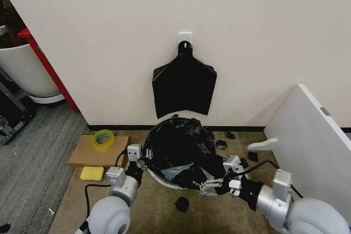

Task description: Place the garbage bag over the trash bin.

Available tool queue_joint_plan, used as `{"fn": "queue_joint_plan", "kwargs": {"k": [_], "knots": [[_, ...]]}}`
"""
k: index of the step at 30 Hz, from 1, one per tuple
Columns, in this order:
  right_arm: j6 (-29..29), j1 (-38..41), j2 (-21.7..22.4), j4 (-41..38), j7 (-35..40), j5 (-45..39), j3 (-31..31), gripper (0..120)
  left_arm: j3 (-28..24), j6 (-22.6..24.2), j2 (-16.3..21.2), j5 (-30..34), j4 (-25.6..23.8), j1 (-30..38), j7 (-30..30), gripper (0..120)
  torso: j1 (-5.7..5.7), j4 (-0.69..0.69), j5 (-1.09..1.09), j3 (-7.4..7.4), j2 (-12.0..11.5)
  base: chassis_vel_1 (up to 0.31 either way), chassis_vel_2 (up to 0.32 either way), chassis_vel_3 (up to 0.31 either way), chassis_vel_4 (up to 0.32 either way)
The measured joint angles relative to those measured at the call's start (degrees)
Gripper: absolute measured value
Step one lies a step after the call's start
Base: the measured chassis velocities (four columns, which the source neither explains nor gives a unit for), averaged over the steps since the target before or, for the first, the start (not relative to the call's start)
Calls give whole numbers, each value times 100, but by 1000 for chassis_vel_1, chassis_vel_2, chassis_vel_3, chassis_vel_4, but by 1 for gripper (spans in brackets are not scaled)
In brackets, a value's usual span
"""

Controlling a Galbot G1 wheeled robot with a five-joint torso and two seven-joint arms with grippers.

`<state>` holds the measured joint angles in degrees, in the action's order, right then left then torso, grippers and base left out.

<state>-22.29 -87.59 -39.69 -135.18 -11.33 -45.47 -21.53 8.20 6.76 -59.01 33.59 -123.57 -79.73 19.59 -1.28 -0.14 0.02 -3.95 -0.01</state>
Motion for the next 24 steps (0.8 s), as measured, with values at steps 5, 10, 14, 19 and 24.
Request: {"fn": "queue_joint_plan", "kwargs": {"k": [5, 10, 14, 19, 24], "knots": [[-178, 319, 66, 246, -56, -83, 384, 90, 9, -52, -13, -62, -34, -68, -50, 0, 0, 0, 0, 0, 0, 0, 0, 0, 0], [-272, 545, 58, 436, -27, -114, 681, 69, 9, -99, -30, -160, -61, -124, -84, 0, 0, 0, -1, 0, 0, 0, 0, 0, 0], [-260, 534, 50, 387, -21, -173, 698, 55, 10, -140, -45, -216, -43, -133, -85, 0, 0, 0, -1, 0, 0, 0, 0, 0, 0], [-222, 528, 44, 351, -9, -160, 712, 39, 5, -143, -54, -225, -37, -131, -81, 0, 0, 0, -1, 0, 0, 0, 0, 0, 0], [171, 510, 30, 419, -44, 311, 828, 17, 1, -85, -64, -251, -20, -130, -6, 0, 0, 0, -1, 0, 0, 0, 0, 0, 0]]}}
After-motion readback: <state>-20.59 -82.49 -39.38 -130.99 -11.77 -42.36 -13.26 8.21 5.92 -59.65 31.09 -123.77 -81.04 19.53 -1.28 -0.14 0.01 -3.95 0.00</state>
